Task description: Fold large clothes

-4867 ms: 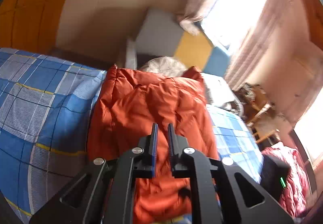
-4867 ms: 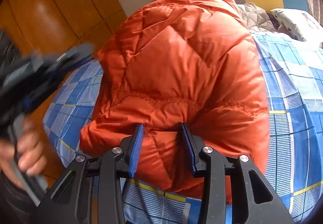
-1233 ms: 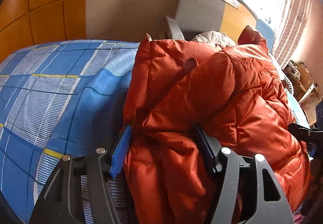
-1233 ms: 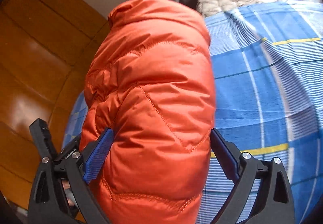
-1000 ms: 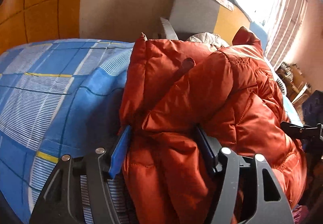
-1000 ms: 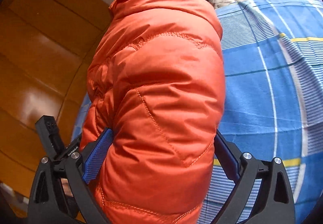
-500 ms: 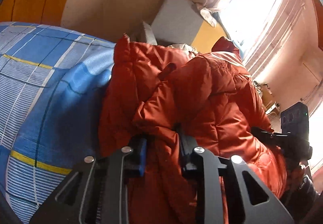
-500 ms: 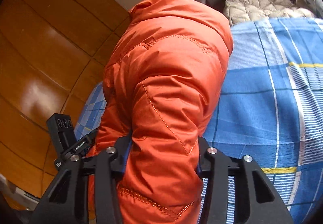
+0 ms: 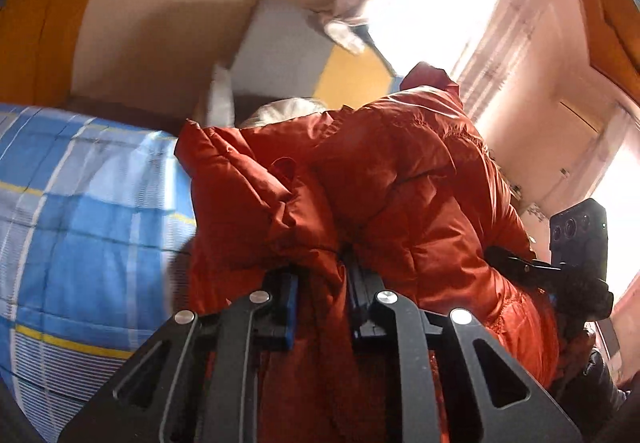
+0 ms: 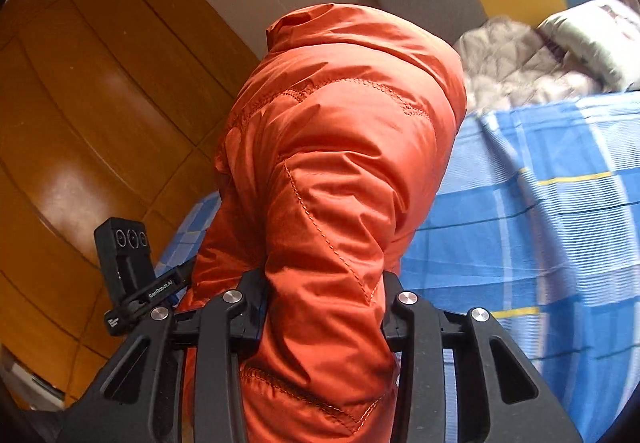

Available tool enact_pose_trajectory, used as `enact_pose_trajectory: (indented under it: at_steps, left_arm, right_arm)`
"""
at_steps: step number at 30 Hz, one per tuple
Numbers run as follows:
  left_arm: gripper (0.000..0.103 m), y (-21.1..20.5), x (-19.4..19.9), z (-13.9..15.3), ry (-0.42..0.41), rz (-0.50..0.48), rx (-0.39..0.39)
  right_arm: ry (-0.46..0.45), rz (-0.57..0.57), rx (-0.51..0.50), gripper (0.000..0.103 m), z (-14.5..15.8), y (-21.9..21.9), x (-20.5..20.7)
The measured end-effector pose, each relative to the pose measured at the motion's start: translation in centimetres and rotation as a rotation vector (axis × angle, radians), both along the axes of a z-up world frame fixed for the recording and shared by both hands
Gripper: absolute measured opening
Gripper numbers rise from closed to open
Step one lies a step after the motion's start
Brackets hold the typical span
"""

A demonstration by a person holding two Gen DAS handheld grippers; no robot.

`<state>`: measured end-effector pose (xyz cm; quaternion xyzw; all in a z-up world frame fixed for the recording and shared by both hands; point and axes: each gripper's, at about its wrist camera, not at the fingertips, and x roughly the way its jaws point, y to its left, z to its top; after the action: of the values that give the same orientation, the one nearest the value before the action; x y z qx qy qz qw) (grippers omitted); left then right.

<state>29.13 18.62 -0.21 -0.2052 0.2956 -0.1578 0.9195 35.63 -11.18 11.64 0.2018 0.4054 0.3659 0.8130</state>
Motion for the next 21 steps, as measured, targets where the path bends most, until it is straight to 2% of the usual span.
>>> enact_pose_trajectory:
  at_steps: [5,10,14,16,17,19,20,21]
  left_arm:
    - [0.017,-7.0,0.4,1.3,-0.006,-0.091,0.020]
    - [0.017,-14.3,2.1,-1.4,0.082,-0.158,0.049]
    - [0.017,-18.6,3.6,-3.8,0.160,-0.162,0.109]
    - [0.017,-20.2,4.1,-4.1,0.176,-0.154,0.172]
    - [0.017,-20.7,4.1,-4.1,0.179,-0.151,0.209]
    - [0.017,-21.4,3.9,-4.0,0.182,-0.144,0.251]
    - [0.017,-21.3,3.5,-4.1,0.185,-0.137,0.265]
    - [0.017,-21.4,3.2,-4.0,0.184,-0.127,0.286]
  right_arm:
    - [-0.024,-0.071,-0.023,0.036,0.4,-6.9,-1.7]
    - [0.020,-0.140,-0.094,0.036,-2.2,-13.6,-2.2]
    - [0.090,-0.191,-0.185,0.039,-6.2,-17.7,-1.9]
    - [0.117,-0.204,-0.197,0.044,-7.7,-18.9,-1.8]
    - [0.126,-0.215,-0.200,0.050,-8.2,-19.2,-1.8]
    - [0.130,-0.238,-0.223,0.062,-8.5,-19.4,-1.7]
    - [0.129,-0.256,-0.242,0.075,-8.5,-19.4,-1.8]
    - [0.119,-0.287,-0.279,0.081,-8.2,-19.4,-1.9]
